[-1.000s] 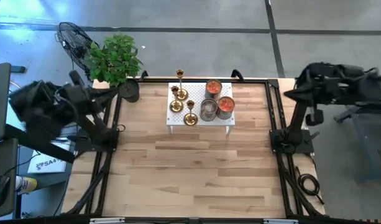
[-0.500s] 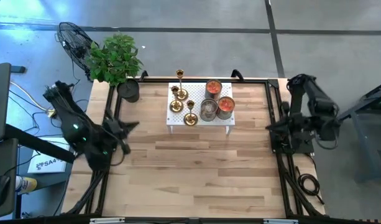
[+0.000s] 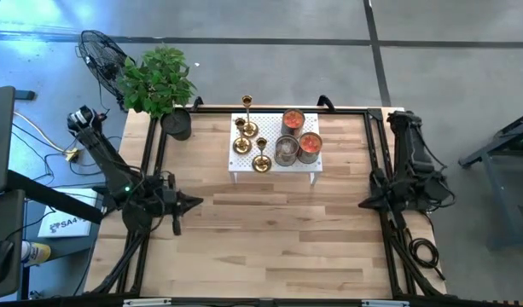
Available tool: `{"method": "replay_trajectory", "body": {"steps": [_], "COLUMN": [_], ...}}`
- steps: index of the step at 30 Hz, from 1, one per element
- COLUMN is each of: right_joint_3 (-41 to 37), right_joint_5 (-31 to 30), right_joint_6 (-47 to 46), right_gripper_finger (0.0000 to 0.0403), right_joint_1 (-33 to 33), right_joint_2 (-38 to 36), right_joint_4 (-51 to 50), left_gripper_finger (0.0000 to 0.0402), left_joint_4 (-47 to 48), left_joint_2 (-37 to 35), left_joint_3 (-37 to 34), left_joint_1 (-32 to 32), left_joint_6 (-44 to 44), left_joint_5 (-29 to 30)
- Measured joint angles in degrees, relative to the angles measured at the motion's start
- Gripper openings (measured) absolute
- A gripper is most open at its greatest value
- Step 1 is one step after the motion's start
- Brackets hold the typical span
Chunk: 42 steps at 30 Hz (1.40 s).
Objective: Pick & Place candle stick holders
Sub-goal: Return to Home Position
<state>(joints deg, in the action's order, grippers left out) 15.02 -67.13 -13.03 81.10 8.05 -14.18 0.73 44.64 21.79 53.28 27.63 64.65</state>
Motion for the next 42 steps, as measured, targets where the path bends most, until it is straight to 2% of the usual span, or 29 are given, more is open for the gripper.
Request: {"method": "replay_trajectory", "body": {"steps": [4,8,13,18,22,34,37,39,42], "right_joint_3": [-5.6,-9.5,-11.2,-11.2,-11.2,-11.2,-11.5,-13.9,-14.4], "right_joint_5": [2.7,11.2,18.3,29.0,36.8,58.5,61.7,64.4,67.1], "right_joint_6": [7.6,15.9,16.3,14.1,13.1,10.5,10.5,10.9,11.6], "right_gripper_finger": [0.0,0.0,0.0,0.0,0.0,0.0,0.0,0.0,0.0], "right_joint_1": [-2.1,-5.8,-12.0,-19.8,-27.1,-49.3,-53.1,-55.0,-57.3], "right_joint_2": [-3.1,-6.4,-7.4,-7.1,-7.1,-6.9,-6.9,-6.9,-6.4], "right_joint_4": [11.2,20.6,21.5,21.3,20.2,18.4,19.9,26.0,26.4], "left_gripper_finger": [0.0,0.0,0.0,0.0,0.0,0.0,0.0,0.0,0.0], "left_joint_4": [-15.8,-31.2,-43.2,-46.0,-48.1,-48.8,-48.8,-48.8,-48.6], "left_joint_2": [-0.1,-0.2,-0.2,-0.2,-0.2,-0.2,-0.2,-0.2,-0.2], "left_joint_3": [-6.0,-11.7,-17.4,-19.8,-20.4,-20.6,-20.6,-20.6,-20.6], "left_joint_1": [0.0,0.0,-0.1,-0.1,-2.9,-20.9,-23.4,-24.3,-24.8], "left_joint_6": [-10.5,-19.2,-23.4,-23.6,-25.9,-27.4,-27.2,-27.2,-26.9], "left_joint_5": [-3.1,-7.0,-8.5,-10.0,-17.5,-40.6,-44.4,-46.1,-47.3]}}
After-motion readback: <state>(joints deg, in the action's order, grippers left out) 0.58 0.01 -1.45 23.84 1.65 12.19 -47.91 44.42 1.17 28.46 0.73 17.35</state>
